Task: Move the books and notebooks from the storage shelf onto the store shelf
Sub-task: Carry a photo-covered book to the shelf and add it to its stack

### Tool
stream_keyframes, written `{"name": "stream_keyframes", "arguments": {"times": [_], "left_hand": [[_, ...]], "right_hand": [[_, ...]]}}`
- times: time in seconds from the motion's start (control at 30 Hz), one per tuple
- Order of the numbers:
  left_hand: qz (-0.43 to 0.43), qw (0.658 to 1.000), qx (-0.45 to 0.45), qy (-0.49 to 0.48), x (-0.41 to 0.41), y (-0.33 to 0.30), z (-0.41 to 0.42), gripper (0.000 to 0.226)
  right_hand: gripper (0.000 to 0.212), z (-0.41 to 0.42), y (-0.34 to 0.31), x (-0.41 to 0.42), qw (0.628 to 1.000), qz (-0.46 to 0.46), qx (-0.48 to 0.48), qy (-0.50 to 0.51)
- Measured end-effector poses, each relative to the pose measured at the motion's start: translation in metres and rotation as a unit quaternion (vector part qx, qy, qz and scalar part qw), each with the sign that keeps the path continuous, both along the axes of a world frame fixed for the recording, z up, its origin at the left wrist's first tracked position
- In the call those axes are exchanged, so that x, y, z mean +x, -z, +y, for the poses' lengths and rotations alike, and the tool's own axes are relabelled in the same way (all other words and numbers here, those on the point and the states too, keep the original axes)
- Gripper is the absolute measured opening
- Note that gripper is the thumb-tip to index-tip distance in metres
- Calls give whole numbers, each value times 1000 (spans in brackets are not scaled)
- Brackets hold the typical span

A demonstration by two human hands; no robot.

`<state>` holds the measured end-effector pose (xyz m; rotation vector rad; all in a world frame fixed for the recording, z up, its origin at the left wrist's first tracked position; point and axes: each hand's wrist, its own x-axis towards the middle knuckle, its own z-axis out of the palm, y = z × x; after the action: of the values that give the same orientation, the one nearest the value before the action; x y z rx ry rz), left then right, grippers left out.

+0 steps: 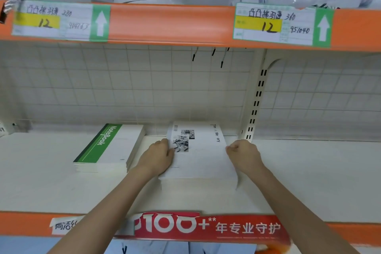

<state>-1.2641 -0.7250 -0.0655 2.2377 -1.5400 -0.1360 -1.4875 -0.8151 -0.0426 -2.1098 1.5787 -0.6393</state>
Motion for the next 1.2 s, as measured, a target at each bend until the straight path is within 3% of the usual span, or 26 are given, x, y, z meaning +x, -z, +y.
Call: {"name": "stream_keyframes", "arguments": {"times": [0.07,0.23,0.33,0.53,0.77,0.97,1.07,1.2], "left_hand": [[20,1000,-3,1,-4,0,-1,21],[84,996,-19,-15,-17,3,-6,11],[122,991,-37,-34,-23,7,-11,21],[136,989,-50,-37,-27,6,-12,6],[152,987,-42,-25,-25,4,-8,3],[98,995,18,18,-10,1,1,33],[39,998,49,28,-4,-9,13,56],[-23,998,46,22,10,-17,26,66]], "right_hand": [[20,3,2,3,1000,5,-2,-24],[55,11,13,16,995,3,18,-102],[63,16,24,22,992,30,2,-119],[60,15,28,23,993,62,-25,-100],[62,15,25,24,988,116,-12,-103],[61,17,18,32,969,182,-66,-155],[60,22,15,45,962,186,-78,-185],[62,31,13,70,956,157,-85,-233]]}}
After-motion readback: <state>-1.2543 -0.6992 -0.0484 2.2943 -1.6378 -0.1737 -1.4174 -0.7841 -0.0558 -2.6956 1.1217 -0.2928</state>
